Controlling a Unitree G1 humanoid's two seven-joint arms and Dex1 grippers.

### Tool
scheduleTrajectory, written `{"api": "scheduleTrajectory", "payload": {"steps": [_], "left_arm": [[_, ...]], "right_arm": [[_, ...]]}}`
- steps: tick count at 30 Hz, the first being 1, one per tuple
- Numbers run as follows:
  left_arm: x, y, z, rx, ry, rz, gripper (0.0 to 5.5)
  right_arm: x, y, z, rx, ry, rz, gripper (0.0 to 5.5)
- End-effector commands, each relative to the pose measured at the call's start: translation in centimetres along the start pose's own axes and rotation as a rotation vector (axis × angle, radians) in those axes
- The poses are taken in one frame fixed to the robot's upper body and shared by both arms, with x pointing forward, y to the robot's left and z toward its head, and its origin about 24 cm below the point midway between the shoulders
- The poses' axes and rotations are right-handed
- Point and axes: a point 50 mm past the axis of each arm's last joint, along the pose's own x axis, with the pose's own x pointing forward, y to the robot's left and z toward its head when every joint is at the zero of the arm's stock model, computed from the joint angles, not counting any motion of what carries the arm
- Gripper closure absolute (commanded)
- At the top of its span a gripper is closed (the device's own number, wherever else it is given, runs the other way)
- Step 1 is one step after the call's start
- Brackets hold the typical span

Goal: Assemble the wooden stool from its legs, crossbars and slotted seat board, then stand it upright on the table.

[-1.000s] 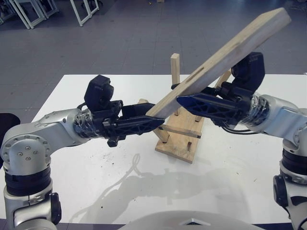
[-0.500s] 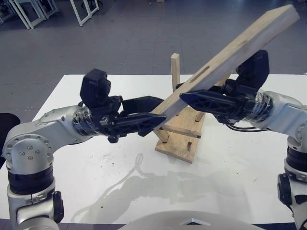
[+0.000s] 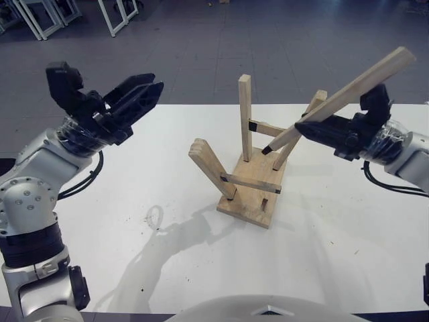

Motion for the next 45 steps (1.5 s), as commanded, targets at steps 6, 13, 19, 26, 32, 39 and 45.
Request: {"api": "scheduleTrajectory", "payload": {"steps": [6, 13, 19, 26, 32, 39, 45], "left_arm": [[-1.9, 3.3, -6.5, 0.139, 0.259, 0.285, 2.51], [-1.8, 2.9, -7.4, 0.131, 0.278, 0.273, 2.51], [-1.6, 2.8, -7.5, 0.124, 0.276, 0.269, 2.51], [-1.5, 2.7, -7.4, 0.131, 0.276, 0.258, 2.51], [-0.3, 2.5, -5.1, 0.204, 0.196, 0.259, 2.51], [2.4, 0.2, -1.9, 0.306, 0.113, 0.141, 2.51], [6.4, -3.9, 1.9, 0.390, 0.011, -0.010, 2.51]], "right_arm": [[-0.4, 1.5, -7.4, -0.083, 0.267, 0.041, 3.48], [-0.3, 2.8, -8.3, -0.078, 0.285, 0.111, 3.48], [0.0, 3.1, -9.3, -0.079, 0.308, 0.128, 3.48], [-0.2, 1.9, -10.5, -0.089, 0.338, 0.080, 3.48], [-0.6, 2.2, -12.1, -0.142, 0.400, 0.082, 3.48], [-0.7, 2.6, -13.4, -0.159, 0.394, 0.048, 3.48], [-0.5, 2.6, -14.3, -0.194, 0.344, -0.028, 3.48]]}}
